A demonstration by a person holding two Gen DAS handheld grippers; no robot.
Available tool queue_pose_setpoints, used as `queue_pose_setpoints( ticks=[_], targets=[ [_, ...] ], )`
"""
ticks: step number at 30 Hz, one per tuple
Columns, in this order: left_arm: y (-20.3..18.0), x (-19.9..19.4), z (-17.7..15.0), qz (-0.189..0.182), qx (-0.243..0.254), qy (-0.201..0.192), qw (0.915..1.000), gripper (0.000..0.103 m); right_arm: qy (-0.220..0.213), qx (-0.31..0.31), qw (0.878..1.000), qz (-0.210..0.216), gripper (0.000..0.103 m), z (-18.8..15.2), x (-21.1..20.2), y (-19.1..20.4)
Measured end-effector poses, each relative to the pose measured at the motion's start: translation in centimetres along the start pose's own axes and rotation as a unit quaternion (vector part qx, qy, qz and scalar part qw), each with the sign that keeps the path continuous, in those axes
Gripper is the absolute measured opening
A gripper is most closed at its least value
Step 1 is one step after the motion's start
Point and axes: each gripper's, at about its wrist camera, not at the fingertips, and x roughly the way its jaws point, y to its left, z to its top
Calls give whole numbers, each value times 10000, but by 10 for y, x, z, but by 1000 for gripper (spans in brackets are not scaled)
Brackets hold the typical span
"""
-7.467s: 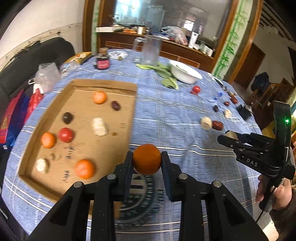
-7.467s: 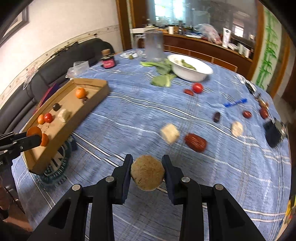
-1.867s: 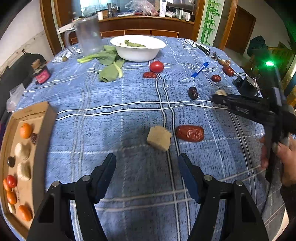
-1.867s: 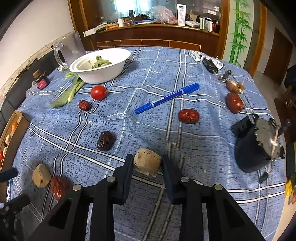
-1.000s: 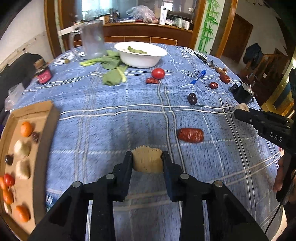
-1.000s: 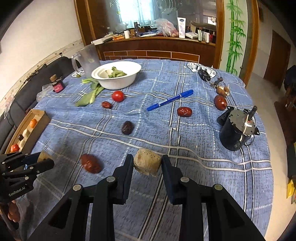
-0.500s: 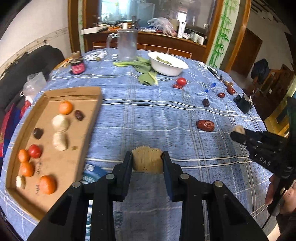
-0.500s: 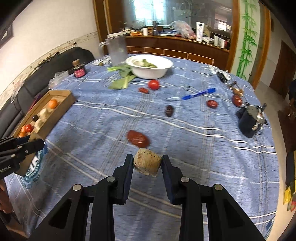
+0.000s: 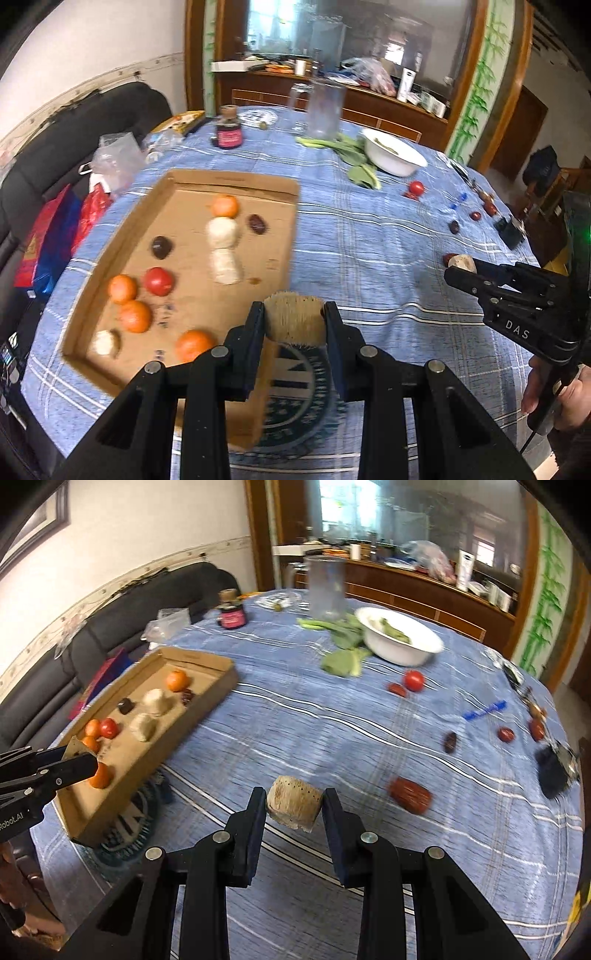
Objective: Organize fruits
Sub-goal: 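Carry the biscuit and the pale cube over the cardboard tray with both tools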
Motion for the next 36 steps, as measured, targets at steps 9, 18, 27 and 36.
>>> queue_pose_setpoints(
  ticks=[9,18,27,36],
  targets=[
    [66,-14,-3,409,-433,-74,9982,31,-86,-368,9986,375,34,30,17,54],
    [115,-19,-18,758,-710,-7,9946,31,-25,-692,9953,675,34,58,46,98],
    [137,-9,-24,792,-896,125,9927,31,80,-721,9932,914,34,84,76,117],
    [127,8,-22,494,-817,228,9952,31,96,-1099,9884,1046,34,114,104,151]
  ],
)
